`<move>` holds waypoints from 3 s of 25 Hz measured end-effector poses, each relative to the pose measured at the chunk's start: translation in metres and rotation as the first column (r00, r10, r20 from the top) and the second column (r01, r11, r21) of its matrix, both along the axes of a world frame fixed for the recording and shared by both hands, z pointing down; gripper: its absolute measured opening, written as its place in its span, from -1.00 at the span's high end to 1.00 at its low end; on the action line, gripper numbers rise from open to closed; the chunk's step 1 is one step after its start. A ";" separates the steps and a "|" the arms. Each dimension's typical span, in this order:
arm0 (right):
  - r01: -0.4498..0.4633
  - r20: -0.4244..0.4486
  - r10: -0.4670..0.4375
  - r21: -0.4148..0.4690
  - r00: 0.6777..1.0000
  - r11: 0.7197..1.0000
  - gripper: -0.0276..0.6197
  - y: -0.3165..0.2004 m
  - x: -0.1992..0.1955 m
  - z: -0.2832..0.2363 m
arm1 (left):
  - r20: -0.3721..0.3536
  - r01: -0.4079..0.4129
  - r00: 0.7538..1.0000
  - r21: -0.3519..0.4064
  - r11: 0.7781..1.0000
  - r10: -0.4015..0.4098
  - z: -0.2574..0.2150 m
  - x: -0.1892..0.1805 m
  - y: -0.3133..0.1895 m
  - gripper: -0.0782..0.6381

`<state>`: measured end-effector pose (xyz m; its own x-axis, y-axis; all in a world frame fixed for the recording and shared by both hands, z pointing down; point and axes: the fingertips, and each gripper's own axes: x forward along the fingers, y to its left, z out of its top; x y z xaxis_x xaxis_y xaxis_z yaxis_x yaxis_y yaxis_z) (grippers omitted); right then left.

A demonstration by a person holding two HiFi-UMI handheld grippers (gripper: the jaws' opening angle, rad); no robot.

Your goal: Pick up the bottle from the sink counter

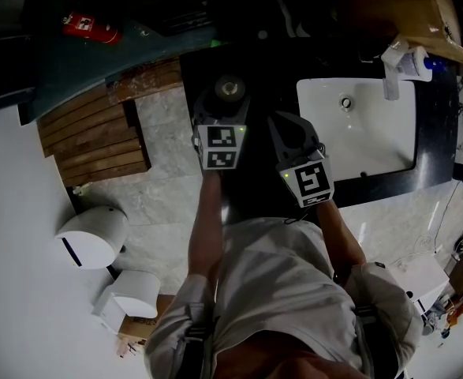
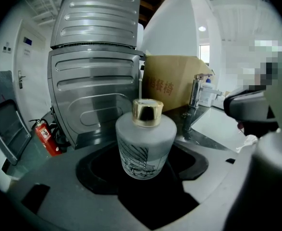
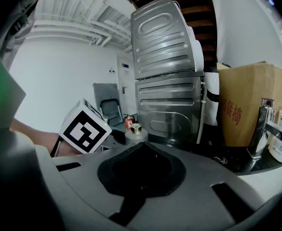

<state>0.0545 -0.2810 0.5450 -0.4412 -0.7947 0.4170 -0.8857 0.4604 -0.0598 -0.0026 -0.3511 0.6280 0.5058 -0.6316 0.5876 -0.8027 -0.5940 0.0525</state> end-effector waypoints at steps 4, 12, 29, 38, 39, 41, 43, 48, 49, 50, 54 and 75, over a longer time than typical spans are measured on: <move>0.001 -0.005 -0.001 0.012 1.000 1.000 0.94 0.003 0.000 -0.005 | -0.003 -0.006 1.000 0.005 1.000 0.006 -0.003 -0.001 0.006 -0.09; -0.002 -0.016 0.002 0.037 1.000 0.999 0.94 0.012 -0.002 -0.016 | -0.032 -0.011 0.999 0.024 1.000 0.012 -0.017 -0.002 0.018 -0.09; -0.020 -0.026 0.024 0.145 0.999 0.989 0.94 0.029 -0.005 -0.059 | -0.093 -0.041 0.994 0.125 0.991 0.053 -0.087 -0.013 0.054 -0.09; -0.019 -0.040 0.028 0.202 0.999 0.979 0.94 0.036 -0.008 -0.091 | -0.133 -0.054 0.988 0.177 0.983 0.078 -0.132 -0.020 0.073 -0.09; -0.016 -0.043 0.025 0.210 0.999 0.978 0.94 0.037 -0.008 -0.095 | -0.137 -0.054 0.987 0.185 0.981 0.080 -0.137 -0.020 0.075 -0.09; -0.012 -0.041 0.022 0.220 0.999 0.975 0.94 0.040 -0.008 -0.101 | -0.146 -0.055 0.986 0.201 0.978 0.085 -0.148 -0.022 0.080 -0.09; -0.013 -0.036 0.021 0.226 0.999 0.974 0.94 0.042 -0.009 -0.107 | -0.155 -0.056 0.984 0.215 0.975 0.091 -0.158 -0.025 0.084 -0.09; -0.012 -0.026 0.019 0.254 0.999 0.967 0.94 0.048 -0.010 -0.126 | -0.169 -0.053 0.981 0.248 0.967 0.097 -0.181 -0.033 0.094 -0.09; -0.011 -0.026 0.018 0.260 0.999 0.966 0.94 0.049 -0.010 -0.130 | -0.172 -0.051 0.980 0.254 0.966 0.097 -0.186 -0.035 0.096 -0.09; -0.011 -0.025 0.018 0.264 1.000 0.964 0.94 0.050 -0.010 -0.134 | -0.175 -0.049 0.980 0.259 0.965 0.097 -0.190 -0.037 0.098 -0.09; -0.006 -0.026 0.014 0.283 1.000 0.959 0.94 0.056 -0.010 -0.146 | -0.189 -0.037 0.978 0.276 0.960 0.091 -0.204 -0.043 0.104 -0.09; 0.004 -0.036 0.007 0.286 0.999 0.958 0.94 0.070 -0.016 -0.162 | -0.199 -0.018 0.976 0.313 0.949 0.084 -0.228 -0.053 0.117 -0.09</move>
